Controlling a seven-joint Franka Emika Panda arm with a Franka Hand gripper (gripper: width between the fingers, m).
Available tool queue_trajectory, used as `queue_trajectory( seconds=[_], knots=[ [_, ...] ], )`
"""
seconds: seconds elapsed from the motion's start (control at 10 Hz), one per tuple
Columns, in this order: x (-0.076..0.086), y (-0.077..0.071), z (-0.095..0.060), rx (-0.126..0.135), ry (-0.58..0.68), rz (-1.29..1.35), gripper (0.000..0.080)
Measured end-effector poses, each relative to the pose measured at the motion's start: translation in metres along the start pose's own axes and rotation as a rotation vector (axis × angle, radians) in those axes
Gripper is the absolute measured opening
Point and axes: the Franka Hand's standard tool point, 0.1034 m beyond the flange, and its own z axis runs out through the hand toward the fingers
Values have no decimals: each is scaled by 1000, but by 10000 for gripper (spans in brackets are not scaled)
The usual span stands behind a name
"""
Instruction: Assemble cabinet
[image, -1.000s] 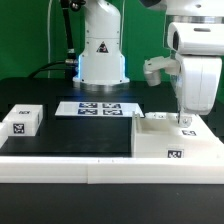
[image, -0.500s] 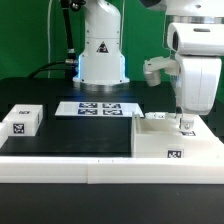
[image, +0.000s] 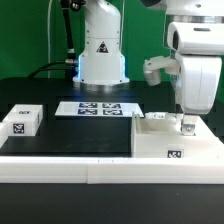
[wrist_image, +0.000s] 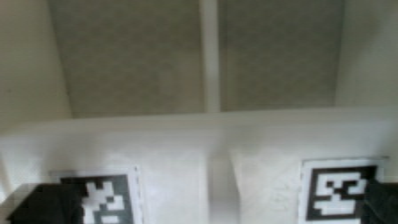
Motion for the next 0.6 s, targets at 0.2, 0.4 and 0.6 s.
queue_trajectory(
  seconds=[0.2, 0.4, 0.6],
  knots=[
    [-2, -16, -21, -5, -13, 5, 798],
    [-8, -46, -27, 1, -25, 14, 797],
    [-16, -71, -22, 17, -33, 42, 797]
  ],
)
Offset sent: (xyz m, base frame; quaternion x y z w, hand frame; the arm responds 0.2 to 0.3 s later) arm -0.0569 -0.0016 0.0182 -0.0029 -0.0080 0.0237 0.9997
